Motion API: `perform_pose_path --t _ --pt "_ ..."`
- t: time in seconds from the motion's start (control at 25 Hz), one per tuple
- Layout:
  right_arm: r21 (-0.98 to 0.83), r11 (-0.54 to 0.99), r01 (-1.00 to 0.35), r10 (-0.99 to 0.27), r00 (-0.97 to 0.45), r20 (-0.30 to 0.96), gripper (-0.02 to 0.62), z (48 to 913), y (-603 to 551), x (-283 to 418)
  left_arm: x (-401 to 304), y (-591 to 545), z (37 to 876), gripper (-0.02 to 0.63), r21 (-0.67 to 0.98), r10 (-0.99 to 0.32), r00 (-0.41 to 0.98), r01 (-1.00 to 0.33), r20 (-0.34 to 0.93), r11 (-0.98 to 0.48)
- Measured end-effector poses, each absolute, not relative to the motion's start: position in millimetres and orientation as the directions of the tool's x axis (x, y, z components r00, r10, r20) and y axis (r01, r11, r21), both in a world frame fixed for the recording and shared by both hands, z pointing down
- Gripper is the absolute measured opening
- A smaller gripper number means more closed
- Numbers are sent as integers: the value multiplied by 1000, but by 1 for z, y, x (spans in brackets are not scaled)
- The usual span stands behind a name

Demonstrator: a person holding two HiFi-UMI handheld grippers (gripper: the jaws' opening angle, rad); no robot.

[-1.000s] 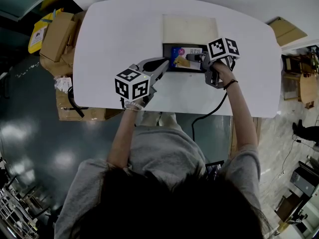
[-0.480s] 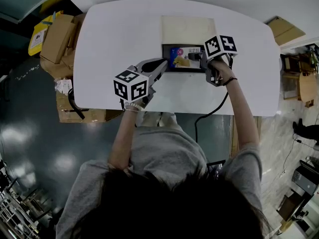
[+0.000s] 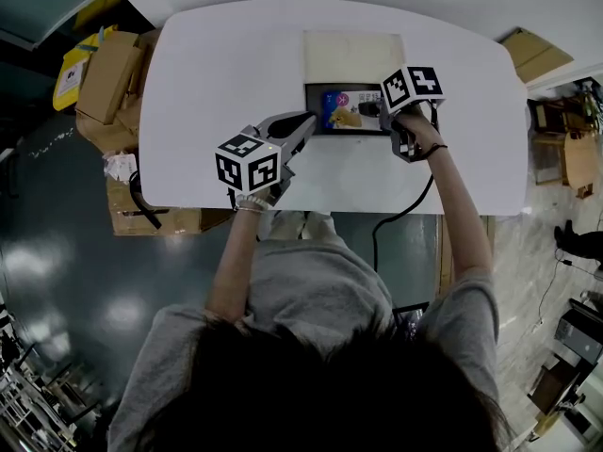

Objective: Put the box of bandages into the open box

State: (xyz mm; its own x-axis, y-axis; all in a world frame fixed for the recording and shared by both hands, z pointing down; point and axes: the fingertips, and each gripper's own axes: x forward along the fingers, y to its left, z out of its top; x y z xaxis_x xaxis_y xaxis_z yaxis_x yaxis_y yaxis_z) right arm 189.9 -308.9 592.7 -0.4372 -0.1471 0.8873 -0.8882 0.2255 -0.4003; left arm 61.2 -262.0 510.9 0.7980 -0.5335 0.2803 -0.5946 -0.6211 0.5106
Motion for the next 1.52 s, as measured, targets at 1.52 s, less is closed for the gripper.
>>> perform_pose_path --t 1.52 --pt "-409 330 -851 -505 -525 685 100 544 -284 174 63 -248 492 -5 469 -504 823 -565 261 -679"
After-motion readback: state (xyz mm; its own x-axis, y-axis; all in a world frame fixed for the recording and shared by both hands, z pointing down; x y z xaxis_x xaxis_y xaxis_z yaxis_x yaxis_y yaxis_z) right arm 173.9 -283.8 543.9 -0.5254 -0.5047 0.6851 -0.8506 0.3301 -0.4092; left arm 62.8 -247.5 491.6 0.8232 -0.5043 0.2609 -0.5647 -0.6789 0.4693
